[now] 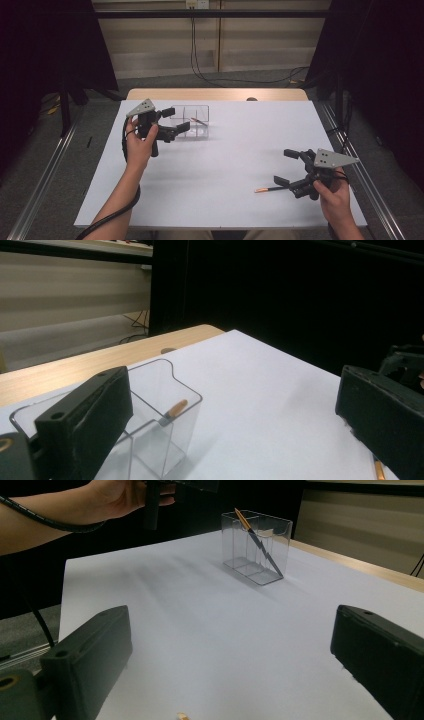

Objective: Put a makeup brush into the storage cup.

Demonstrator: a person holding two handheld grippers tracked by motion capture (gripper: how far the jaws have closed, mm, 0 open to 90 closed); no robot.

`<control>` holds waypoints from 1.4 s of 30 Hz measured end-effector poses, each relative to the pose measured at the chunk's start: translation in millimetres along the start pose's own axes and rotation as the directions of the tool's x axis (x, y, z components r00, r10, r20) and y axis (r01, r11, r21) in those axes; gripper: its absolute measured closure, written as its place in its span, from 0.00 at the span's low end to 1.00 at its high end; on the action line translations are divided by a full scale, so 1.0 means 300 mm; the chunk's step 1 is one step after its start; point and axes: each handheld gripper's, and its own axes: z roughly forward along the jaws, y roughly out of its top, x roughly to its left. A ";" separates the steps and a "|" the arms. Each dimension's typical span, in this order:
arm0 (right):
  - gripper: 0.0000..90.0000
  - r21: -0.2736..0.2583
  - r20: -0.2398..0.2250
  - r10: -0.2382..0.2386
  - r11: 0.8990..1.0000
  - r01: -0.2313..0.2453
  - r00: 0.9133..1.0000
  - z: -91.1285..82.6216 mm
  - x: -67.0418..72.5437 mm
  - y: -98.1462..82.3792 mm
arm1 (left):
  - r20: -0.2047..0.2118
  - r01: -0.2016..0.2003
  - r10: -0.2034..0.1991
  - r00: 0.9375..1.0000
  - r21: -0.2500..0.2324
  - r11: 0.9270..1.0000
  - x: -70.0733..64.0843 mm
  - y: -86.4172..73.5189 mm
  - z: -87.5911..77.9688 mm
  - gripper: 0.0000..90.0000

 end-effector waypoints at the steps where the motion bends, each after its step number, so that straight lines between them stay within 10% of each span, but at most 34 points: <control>1: 0.03 -0.001 -0.001 0.001 1.000 -0.001 1.000 0.000 0.000 0.000 | -0.003 -0.002 0.002 1.000 0.000 1.000 -0.004 -0.003 -0.005 0.02; 42: 0.03 0.001 -0.001 0.001 1.000 -0.001 1.000 0.002 0.001 -0.003 | -0.002 -0.017 0.017 1.000 0.028 0.999 -0.071 -0.144 -0.220 0.02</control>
